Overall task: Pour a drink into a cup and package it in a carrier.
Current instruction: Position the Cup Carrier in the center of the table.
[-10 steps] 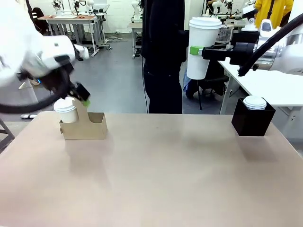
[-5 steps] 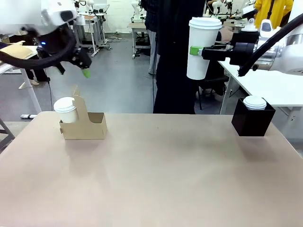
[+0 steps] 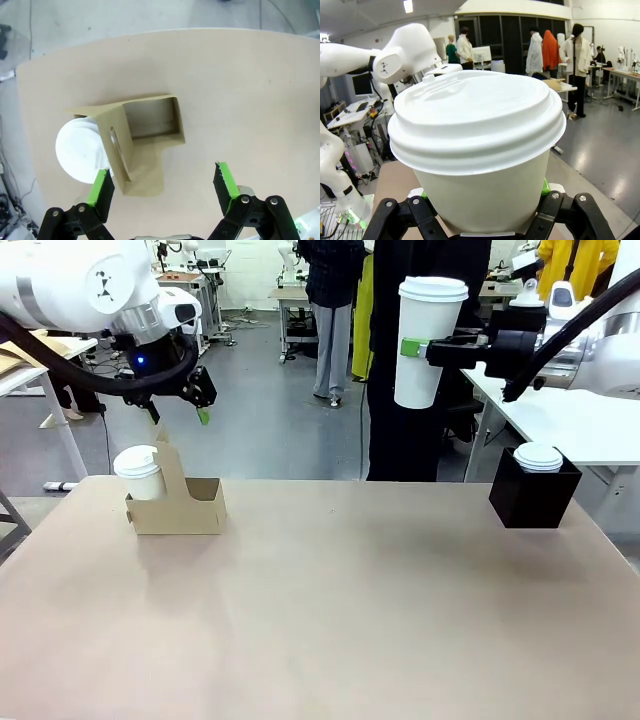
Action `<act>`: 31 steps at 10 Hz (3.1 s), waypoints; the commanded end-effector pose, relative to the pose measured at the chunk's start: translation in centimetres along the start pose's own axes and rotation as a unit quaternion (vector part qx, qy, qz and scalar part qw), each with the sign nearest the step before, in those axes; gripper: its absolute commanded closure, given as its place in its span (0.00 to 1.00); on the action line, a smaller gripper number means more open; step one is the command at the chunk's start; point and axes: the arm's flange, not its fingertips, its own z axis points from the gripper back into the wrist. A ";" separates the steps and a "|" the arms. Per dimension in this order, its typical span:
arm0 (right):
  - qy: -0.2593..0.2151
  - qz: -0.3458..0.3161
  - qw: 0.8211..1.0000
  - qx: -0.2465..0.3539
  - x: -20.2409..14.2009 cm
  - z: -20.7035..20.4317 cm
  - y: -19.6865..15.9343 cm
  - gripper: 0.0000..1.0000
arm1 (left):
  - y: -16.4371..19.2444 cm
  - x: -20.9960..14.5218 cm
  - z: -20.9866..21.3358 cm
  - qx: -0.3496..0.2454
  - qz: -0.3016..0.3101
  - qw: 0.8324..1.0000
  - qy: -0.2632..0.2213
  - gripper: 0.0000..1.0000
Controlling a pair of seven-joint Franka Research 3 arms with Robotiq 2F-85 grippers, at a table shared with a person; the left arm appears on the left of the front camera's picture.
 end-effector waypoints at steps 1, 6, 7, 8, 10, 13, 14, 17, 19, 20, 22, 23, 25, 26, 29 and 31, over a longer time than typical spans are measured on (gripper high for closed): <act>-0.004 0.002 1.000 -0.002 0.3 -0.2 0.1 0.20 | -0.5 -1.2 1.7 -0.009 -0.008 1.000 0.009 0.00; -0.004 0.002 1.000 -0.002 0.3 -0.2 0.1 0.20 | 0.0 0.0 0.0 0.000 0.000 1.000 0.000 0.00; -0.004 0.002 1.000 -0.002 0.3 -0.2 0.1 0.20 | -0.1 -0.1 -0.1 -0.001 0.000 1.000 0.005 0.00; -0.004 0.002 1.000 -0.002 0.3 -0.2 0.1 0.20 | 0.1 0.2 -0.5 0.016 0.011 1.000 0.012 0.00; -0.004 0.002 1.000 -0.002 0.3 -0.2 0.1 0.20 | 0.7 0.9 -0.6 0.024 0.022 0.999 0.018 0.00; -0.004 0.002 1.000 -0.002 0.3 -0.2 0.1 0.20 | 2.3 1.9 -1.7 0.040 0.046 0.998 0.031 0.00; -0.004 0.002 1.000 -0.002 0.3 -0.2 0.1 0.20 | 2.9 2.2 -2.3 0.040 0.053 0.997 0.034 0.00; -0.004 0.002 1.000 -0.002 0.3 -0.2 0.1 0.20 | 3.7 2.6 -3.1 0.037 0.064 0.996 0.048 0.00; -0.004 0.002 1.000 -0.002 0.3 -0.2 0.1 0.20 | 3.9 2.9 -3.6 0.036 0.063 0.996 0.055 0.60; -0.004 0.002 1.000 -0.002 0.3 -0.2 0.1 0.20 | 3.7 2.8 -3.7 0.038 0.064 0.996 0.058 1.00; -0.004 0.002 1.000 -0.002 0.3 -0.2 0.1 0.20 | 3.5 2.8 -3.9 0.040 0.067 0.995 0.063 1.00; -0.004 0.002 1.000 -0.002 0.3 -0.2 0.1 0.20 | 3.2 2.9 -4.0 0.042 0.068 0.995 0.065 1.00; -0.004 0.002 1.000 -0.002 0.3 -0.2 0.1 0.20 | 3.2 2.9 -4.1 0.043 0.070 0.994 0.068 1.00; -0.004 0.002 1.000 -0.002 0.3 -0.2 0.1 0.20 | 3.1 3.0 -4.0 0.043 0.074 0.994 0.071 1.00; -0.004 0.002 1.000 -0.002 0.3 -0.2 0.1 0.20 | 3.4 2.4 -4.2 0.032 0.060 0.996 0.065 1.00; -0.004 0.002 1.000 -0.002 0.3 -0.2 0.1 0.20 | 3.4 2.4 -4.2 0.032 0.060 0.996 0.065 1.00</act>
